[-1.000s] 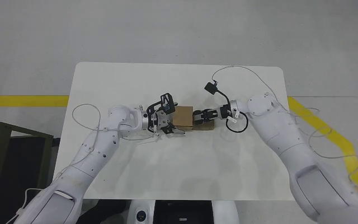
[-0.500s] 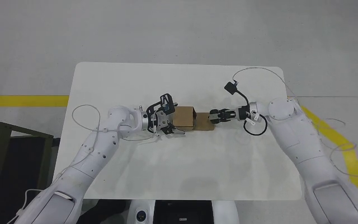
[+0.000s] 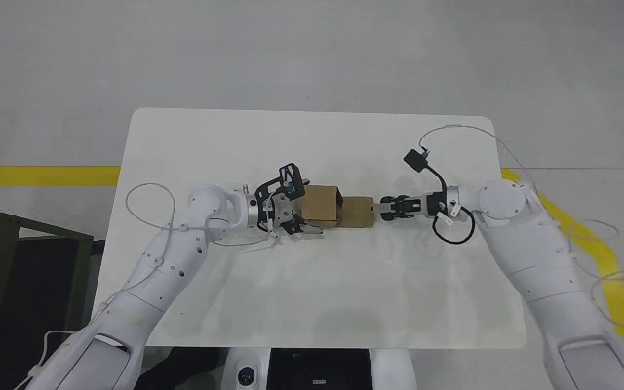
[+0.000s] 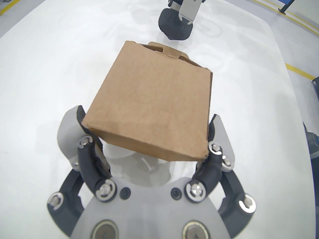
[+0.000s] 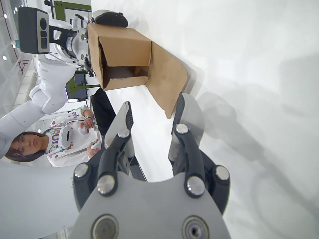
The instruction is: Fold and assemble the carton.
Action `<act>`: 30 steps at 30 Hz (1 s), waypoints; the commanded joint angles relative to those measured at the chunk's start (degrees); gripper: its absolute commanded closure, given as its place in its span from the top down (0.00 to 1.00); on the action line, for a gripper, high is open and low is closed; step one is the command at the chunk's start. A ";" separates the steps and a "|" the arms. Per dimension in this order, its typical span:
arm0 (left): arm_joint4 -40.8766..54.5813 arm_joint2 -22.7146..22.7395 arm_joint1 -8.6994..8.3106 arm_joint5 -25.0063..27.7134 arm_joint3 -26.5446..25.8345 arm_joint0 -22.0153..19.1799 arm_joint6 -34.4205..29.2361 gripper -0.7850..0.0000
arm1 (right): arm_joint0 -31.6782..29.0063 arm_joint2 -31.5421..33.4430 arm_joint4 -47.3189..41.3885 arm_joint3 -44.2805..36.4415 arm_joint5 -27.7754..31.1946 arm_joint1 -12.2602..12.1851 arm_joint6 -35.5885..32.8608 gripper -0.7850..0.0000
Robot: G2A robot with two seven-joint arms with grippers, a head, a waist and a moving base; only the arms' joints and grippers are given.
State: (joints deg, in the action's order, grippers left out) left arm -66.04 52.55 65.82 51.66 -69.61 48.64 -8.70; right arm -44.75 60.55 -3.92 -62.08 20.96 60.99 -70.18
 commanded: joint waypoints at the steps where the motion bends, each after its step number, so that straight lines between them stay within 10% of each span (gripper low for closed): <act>1: -0.06 0.04 -0.01 0.05 -0.08 0.00 0.00 1.00 | 0.11 -0.44 -0.41 0.80 0.06 0.15 0.20 0.40; 30: -0.11 0.66 -0.06 0.43 -0.43 0.24 -0.06 1.00 | 3.62 -6.10 -10.84 1.38 3.94 3.08 -2.62 0.46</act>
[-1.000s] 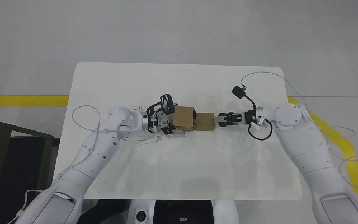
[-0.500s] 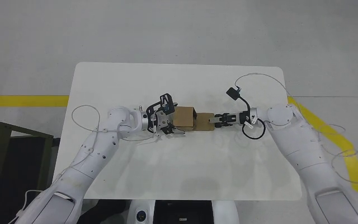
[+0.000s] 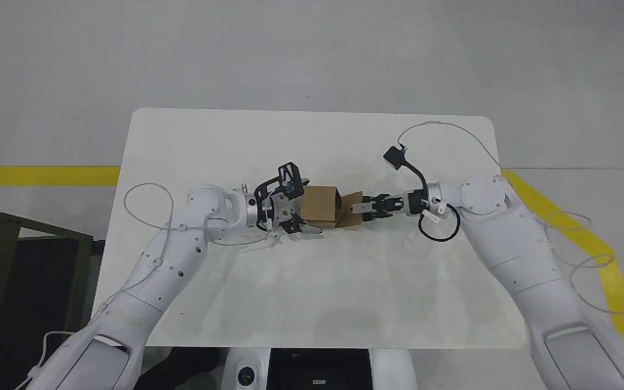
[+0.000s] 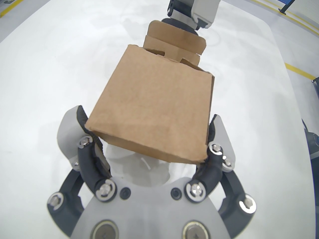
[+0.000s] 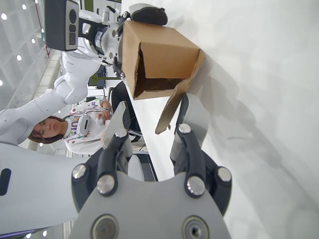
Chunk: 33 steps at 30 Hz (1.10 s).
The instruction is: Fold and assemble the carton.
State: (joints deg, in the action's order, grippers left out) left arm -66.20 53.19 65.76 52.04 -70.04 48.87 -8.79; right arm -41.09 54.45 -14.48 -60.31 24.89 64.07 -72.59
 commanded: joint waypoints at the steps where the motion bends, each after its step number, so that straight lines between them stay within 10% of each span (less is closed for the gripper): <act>1: 0.04 0.03 -0.01 0.06 0.00 0.02 0.02 1.00 | -0.02 -0.05 -0.22 -0.80 -0.10 0.00 -0.34 0.47; 33: 0.16 0.08 0.05 0.45 0.21 -0.04 -0.68 1.00 | 2.92 -5.16 -4.90 3.74 -0.18 2.89 -0.31 0.28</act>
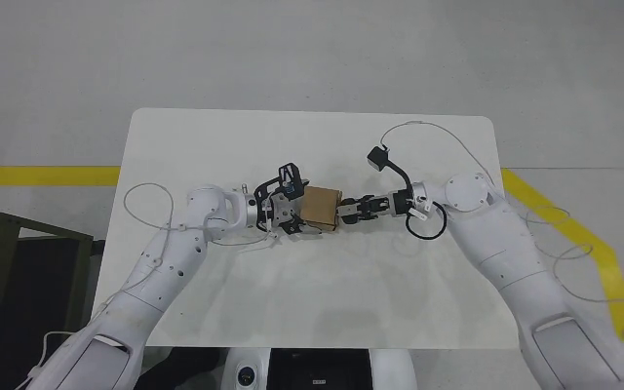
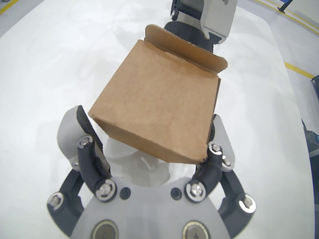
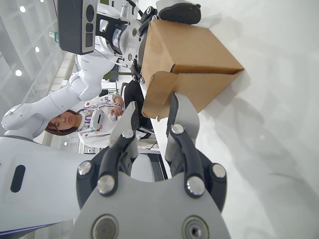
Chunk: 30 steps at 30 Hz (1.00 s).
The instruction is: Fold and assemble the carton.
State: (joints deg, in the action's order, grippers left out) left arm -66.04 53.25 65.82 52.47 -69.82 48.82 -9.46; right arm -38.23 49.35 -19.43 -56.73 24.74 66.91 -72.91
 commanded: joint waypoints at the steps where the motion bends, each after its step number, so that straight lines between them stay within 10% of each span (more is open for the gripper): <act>1: 0.00 0.05 -0.02 0.04 -0.03 0.03 -0.01 1.00 | 0.14 -0.12 0.07 0.33 -0.09 0.10 0.08 0.28; 30: 0.19 0.41 -0.15 0.40 -0.43 0.32 -0.39 1.00 | 0.88 0.03 7.86 -0.16 -2.87 -0.05 2.68 0.26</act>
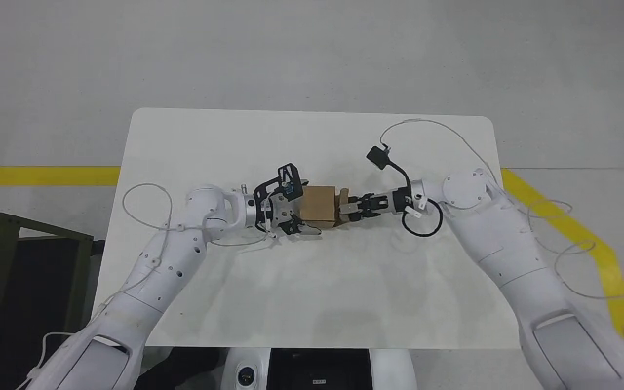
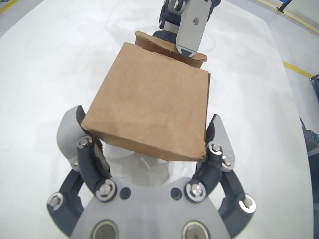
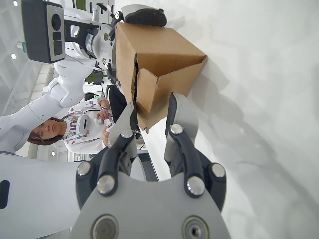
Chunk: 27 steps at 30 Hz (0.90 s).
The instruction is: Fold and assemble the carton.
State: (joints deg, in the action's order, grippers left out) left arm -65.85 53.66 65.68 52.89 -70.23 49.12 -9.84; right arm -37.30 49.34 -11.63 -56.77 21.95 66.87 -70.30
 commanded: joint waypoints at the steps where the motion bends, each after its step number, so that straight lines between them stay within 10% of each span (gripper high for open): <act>1: 0.01 -0.01 0.00 -0.02 -0.02 0.02 -0.02 1.00 | -0.10 0.09 0.12 -0.26 -0.19 -0.03 0.10 0.26; 27: -0.19 -0.24 0.00 0.48 -0.13 0.11 -0.09 1.00 | 0.37 -0.23 0.75 -2.79 -1.04 0.46 0.74 0.28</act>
State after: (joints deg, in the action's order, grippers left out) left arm -66.05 53.40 65.69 53.34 -70.40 49.25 -9.92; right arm -36.94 49.13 -10.47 -59.66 20.82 67.28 -69.43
